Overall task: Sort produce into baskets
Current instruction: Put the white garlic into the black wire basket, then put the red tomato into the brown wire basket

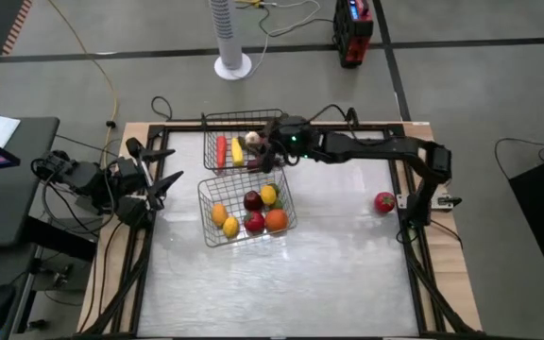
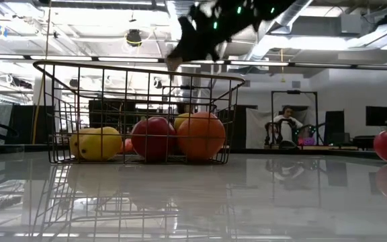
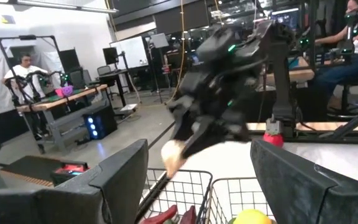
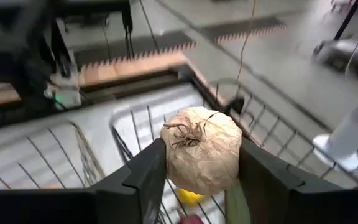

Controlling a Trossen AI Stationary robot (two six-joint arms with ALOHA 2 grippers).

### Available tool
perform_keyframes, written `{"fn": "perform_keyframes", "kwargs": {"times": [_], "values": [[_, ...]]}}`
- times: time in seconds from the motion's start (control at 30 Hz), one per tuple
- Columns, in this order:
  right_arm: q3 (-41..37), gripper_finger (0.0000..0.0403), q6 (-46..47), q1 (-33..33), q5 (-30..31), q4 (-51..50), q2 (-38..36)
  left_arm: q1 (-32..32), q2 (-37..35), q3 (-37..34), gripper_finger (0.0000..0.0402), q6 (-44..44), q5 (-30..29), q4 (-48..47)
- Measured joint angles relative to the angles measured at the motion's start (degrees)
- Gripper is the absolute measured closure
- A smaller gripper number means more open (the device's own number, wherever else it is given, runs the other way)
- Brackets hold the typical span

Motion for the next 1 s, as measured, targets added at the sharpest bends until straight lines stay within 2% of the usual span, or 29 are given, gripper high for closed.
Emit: {"fn": "perform_keyframes", "kwargs": {"times": [0.17,0.23,0.37,0.43,0.57,0.73,0.83,1.0], "values": [[0.06,0.0142,2.21,-4.63,-7.47,-4.79,1.91,0.01,-0.02,0.0,0.0129,1.97,-0.13,0.29],[0.02,0.0119,4.22,-6.15,-9.75,-10.19,1.44,0.0,0.0,-0.01,0.0129,2.82,-0.73,0.57],[0.04,0.0091,5.58,-8.14,-9.71,-22.63,-1.33,0.02,0.0,0.01,0.0129,3.57,-1.66,0.87],[0.3,0.0089,6.96,-8.6,-7.14,-29.41,-3.55,0.01,-0.01,0.01,0.0129,3.54,-1.67,0.91],[0.11,0.009,11.79,-8.54,-1.32,-50.4,-7.09,0.0,-0.02,0.0,0.0129,2.86,-1.5,0.94],[0.08,0.0091,19.52,-7.54,0.2,-75.81,-9.24,0.02,-0.02,-0.01,0.0129,1.64,-1.15,0.92],[-1.6,0.0091,23.71,-5.48,0.33,-83.44,-9.25,0.02,-0.02,0.01,0.0129,0.91,-1.13,0.92],[-6.97,0.0091,27.12,-3.12,0.29,-89.18,-9.23,0.0,0.0,-0.01,0.0129,0.86,-1.11,0.85]]}}
